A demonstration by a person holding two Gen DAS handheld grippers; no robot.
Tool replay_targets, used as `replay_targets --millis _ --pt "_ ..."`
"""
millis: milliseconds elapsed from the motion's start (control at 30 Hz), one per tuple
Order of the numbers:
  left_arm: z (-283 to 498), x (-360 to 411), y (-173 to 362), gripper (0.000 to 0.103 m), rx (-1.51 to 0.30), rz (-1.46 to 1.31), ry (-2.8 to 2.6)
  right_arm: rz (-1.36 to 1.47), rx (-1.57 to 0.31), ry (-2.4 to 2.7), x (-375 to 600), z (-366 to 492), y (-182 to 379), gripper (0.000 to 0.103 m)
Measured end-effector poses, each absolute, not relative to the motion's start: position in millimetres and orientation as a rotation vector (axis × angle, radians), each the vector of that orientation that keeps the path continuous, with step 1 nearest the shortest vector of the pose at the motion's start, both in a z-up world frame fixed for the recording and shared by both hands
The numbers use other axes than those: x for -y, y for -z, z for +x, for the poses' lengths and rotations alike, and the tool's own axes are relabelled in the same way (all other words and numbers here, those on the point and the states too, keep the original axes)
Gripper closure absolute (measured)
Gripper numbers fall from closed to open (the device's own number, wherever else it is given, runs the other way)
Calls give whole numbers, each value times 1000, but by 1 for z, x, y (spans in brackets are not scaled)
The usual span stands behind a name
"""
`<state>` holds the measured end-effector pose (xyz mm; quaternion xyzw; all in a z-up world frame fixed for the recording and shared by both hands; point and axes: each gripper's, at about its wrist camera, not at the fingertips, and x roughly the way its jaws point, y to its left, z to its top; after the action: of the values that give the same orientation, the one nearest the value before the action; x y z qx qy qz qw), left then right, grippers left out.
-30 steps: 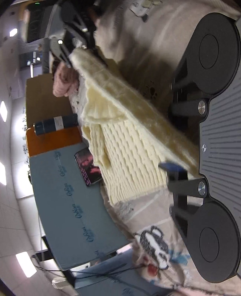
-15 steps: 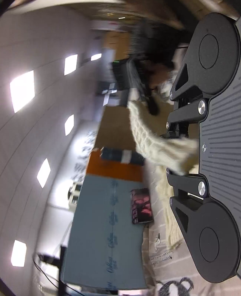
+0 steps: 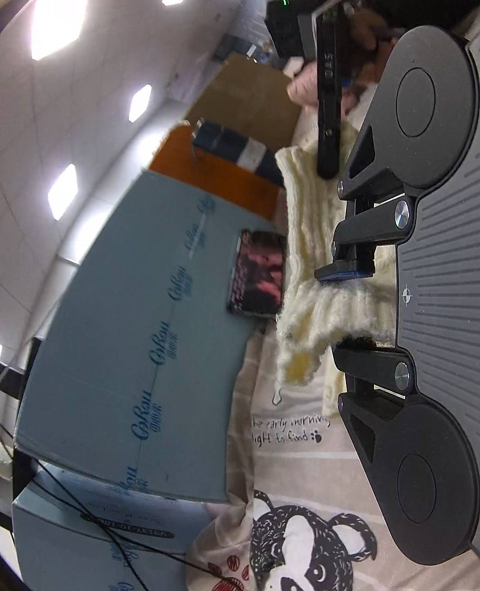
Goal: Fold clothes
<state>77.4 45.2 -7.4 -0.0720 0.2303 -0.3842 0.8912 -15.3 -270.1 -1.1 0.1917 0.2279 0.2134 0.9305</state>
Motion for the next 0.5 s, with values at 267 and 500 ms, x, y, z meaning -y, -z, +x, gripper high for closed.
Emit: replay_targets --millis 267,500 --pt "85 -28 16 65 -491 -71 694 358 -488 -280 272 -6 13 59" --pt "61 -58 -10 20 -450 -154 535 518 -473 -251 292 -28 0 27"
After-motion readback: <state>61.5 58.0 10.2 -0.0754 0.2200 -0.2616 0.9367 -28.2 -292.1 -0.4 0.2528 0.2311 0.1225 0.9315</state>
